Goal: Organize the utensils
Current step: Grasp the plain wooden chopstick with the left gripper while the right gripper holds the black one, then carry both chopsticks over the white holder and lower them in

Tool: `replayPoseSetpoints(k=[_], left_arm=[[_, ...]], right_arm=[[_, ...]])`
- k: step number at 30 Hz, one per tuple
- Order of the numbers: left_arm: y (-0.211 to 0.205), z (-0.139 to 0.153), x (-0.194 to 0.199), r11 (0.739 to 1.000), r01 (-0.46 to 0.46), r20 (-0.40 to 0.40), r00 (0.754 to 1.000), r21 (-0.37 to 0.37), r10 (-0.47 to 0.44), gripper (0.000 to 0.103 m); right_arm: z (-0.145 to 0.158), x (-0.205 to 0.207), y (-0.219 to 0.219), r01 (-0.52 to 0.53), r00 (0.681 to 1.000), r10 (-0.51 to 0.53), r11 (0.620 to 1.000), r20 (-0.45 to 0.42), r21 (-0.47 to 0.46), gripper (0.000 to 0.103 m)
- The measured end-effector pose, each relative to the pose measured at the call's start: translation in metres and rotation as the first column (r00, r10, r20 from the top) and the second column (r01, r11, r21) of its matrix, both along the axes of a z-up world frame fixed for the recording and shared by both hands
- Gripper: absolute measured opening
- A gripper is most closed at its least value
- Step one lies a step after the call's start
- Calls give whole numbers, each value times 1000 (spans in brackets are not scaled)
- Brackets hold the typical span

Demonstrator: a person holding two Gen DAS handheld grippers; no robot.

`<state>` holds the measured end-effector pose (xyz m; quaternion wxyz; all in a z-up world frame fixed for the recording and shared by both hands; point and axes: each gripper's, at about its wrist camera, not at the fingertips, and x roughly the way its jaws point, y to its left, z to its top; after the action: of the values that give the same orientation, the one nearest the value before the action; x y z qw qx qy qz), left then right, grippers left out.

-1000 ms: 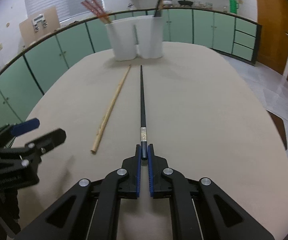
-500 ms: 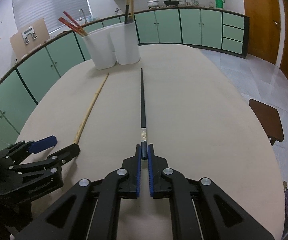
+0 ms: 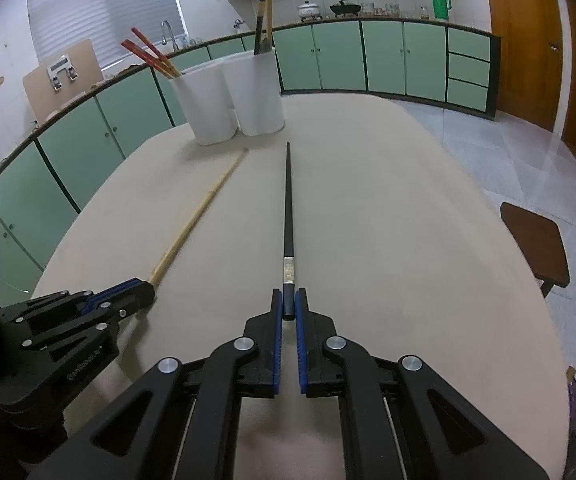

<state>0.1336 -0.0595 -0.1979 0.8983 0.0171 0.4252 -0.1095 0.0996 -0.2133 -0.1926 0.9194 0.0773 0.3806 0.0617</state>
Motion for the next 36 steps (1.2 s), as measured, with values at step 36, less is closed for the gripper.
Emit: replayPoseSetpoints(k=[36], left_arm=[[18, 167, 0, 998, 61, 370, 928, -30, -46, 6]], right_arm=[[173, 37, 2, -143, 948, 135, 990, 287, 4, 6]])
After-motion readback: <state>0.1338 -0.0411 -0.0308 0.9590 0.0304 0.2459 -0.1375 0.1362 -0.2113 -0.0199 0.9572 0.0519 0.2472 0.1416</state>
